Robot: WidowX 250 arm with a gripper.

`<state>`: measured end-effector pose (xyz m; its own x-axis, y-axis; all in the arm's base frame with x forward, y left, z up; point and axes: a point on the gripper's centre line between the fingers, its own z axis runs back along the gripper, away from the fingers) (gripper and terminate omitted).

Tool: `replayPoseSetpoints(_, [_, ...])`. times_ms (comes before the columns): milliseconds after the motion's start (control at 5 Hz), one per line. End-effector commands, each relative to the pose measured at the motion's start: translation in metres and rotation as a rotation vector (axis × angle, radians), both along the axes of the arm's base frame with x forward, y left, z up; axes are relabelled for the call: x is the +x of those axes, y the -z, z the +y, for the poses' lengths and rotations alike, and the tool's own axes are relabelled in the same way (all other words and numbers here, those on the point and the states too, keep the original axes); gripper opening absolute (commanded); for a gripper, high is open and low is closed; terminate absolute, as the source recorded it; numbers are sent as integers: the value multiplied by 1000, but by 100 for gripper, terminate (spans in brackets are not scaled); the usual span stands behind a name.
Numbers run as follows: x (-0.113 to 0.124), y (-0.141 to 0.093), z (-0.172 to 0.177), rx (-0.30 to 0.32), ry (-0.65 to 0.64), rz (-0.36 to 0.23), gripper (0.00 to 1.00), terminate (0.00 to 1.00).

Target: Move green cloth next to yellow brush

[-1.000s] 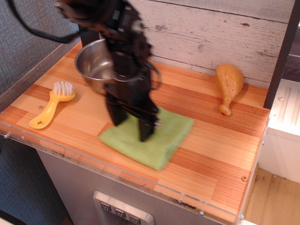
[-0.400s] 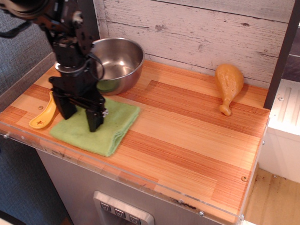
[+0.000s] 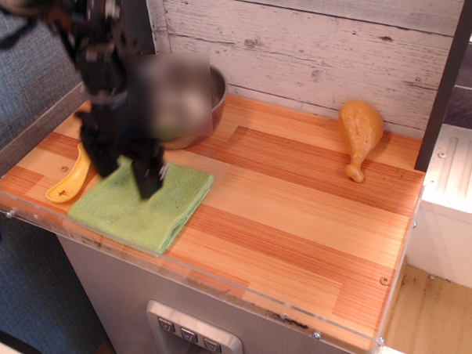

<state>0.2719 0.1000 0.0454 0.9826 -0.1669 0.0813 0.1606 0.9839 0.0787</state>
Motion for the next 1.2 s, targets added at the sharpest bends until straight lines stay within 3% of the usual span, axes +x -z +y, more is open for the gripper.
replayPoseSetpoints(0, [-5, -43, 7, 10, -26, -62, 100, 0])
replayPoseSetpoints(400, [-13, -38, 13, -22, -138, -13, 100, 0])
replayPoseSetpoints(800, [-15, -34, 14, -17, -144, 19, 100, 0])
replayPoseSetpoints(1000, [-15, -34, 14, -17, -144, 19, 100, 100])
